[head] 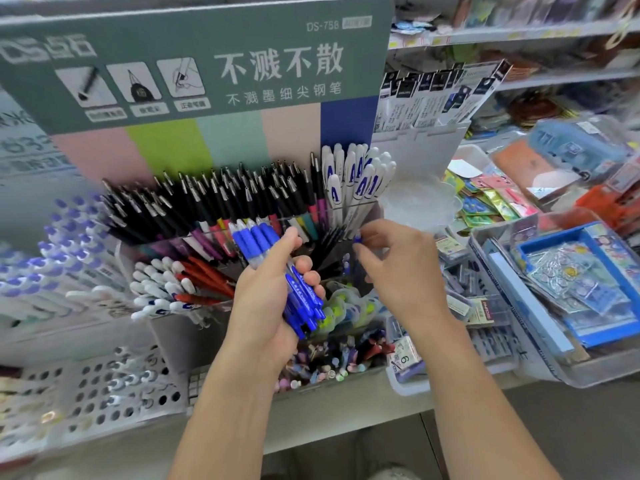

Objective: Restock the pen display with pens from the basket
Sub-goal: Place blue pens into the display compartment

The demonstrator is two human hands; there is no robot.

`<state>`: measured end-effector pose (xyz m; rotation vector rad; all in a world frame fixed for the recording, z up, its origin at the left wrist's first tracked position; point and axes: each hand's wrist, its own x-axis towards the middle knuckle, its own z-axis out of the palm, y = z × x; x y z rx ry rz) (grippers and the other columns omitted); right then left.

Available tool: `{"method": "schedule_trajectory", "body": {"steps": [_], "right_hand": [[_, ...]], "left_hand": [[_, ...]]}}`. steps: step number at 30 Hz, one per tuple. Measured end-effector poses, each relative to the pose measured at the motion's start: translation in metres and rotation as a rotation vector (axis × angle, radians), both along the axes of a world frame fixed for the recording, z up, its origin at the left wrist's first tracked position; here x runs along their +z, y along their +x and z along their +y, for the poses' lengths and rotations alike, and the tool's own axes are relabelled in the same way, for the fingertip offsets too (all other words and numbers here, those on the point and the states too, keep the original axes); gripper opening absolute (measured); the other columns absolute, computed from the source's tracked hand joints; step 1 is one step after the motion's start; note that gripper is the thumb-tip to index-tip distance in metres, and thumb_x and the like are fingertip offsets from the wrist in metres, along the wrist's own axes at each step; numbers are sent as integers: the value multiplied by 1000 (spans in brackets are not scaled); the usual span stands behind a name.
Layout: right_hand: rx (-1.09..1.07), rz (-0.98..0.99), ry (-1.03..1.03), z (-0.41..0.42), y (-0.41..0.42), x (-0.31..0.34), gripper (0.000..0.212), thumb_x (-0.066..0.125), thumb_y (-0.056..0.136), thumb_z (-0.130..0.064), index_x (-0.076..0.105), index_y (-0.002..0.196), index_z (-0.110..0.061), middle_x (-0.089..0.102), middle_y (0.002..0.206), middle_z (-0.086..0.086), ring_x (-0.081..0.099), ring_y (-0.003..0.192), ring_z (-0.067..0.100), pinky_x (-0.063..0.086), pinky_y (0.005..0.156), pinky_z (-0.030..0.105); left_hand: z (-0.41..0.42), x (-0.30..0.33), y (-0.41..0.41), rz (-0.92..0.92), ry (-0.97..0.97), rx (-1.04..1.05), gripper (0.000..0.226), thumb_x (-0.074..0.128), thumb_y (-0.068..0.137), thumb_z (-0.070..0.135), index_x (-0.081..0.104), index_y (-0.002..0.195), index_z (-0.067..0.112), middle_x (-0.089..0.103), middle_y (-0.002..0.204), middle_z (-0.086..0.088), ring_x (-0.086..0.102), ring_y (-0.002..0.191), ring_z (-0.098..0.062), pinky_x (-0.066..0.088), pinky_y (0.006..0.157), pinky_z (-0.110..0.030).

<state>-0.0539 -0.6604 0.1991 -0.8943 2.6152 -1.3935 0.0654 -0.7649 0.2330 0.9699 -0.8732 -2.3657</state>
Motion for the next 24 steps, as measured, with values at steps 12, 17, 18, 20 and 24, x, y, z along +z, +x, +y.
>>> {"method": "schedule_trajectory", "body": {"steps": [12,17,18,20,24], "right_hand": [[34,-333,-13,-2,5,-8,24,65,95,-6,73,110,-23,74,92,-10,61,42,10,50,50,22],[22,-542,-259,2,8,32,11,68,96,-26,75,87,-22,69,69,-11,54,47,-1,43,49,16],[52,-664,-297,2,10,40,16,68,96,-27,75,86,-16,65,62,-7,49,42,1,40,44,15],[86,-863,-330,1,14,48,26,68,95,-26,73,86,-2,54,55,0,44,37,6,37,38,16],[5,-977,-332,3,10,46,19,72,91,-21,73,89,-2,55,57,2,44,40,9,37,40,19]], "left_hand": [[9,9,-5,-12,11,-54,7,54,96,15,57,99,10,53,60,-1,47,45,-13,44,42,-24],[13,9,-11,-32,-45,-172,12,62,93,20,63,98,9,61,63,-4,54,47,-14,47,43,-24],[15,9,-12,-24,-52,-222,16,64,91,22,65,99,8,61,65,-4,55,47,-15,48,43,-24],[18,10,-15,-13,-49,-326,18,63,90,23,66,101,9,61,68,-6,56,48,-15,49,43,-25],[22,8,-22,-66,-140,-409,15,62,95,18,66,105,8,61,68,-8,57,49,-17,49,44,-26]]}}
